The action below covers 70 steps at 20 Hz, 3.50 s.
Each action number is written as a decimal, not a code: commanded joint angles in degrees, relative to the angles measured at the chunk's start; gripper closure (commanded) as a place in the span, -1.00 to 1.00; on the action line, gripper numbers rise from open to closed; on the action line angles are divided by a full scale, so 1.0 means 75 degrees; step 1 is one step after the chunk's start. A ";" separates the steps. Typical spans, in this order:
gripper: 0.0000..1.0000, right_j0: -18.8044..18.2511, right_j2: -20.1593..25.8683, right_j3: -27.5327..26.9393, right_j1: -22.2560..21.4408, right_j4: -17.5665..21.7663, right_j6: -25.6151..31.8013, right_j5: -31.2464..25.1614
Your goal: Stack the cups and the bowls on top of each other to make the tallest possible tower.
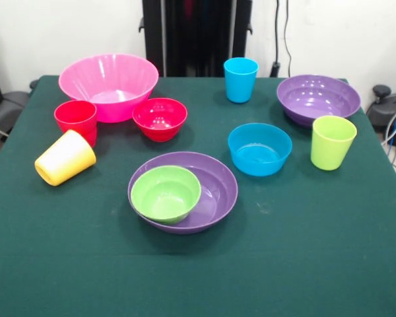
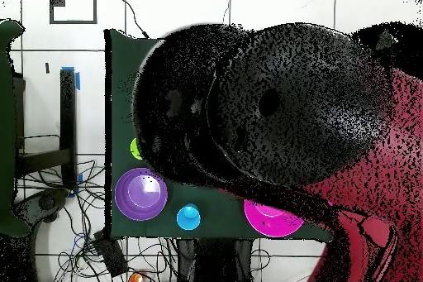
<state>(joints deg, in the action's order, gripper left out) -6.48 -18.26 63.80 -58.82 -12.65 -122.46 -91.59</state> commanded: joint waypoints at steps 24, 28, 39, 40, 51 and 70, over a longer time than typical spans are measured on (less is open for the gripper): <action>-1.00 -0.0079 0.0763 0.1637 0.0699 0.0439 0.0318 0.2265; -1.00 -0.0119 0.0822 0.1866 0.0779 0.0404 0.0362 0.2671; -1.00 -0.0244 0.0946 0.2282 0.0988 0.0403 0.0494 0.3592; -1.00 -0.0254 0.0951 0.2375 0.1005 0.0410 0.0508 0.3744; -1.00 -0.0438 0.1104 0.2669 0.1170 0.0482 0.0594 0.4460; -1.00 -0.0814 0.1470 0.3048 0.1607 0.0750 0.0753 0.5859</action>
<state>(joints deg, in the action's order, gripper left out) -11.72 -13.50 78.19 -50.41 -11.52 -122.46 -50.57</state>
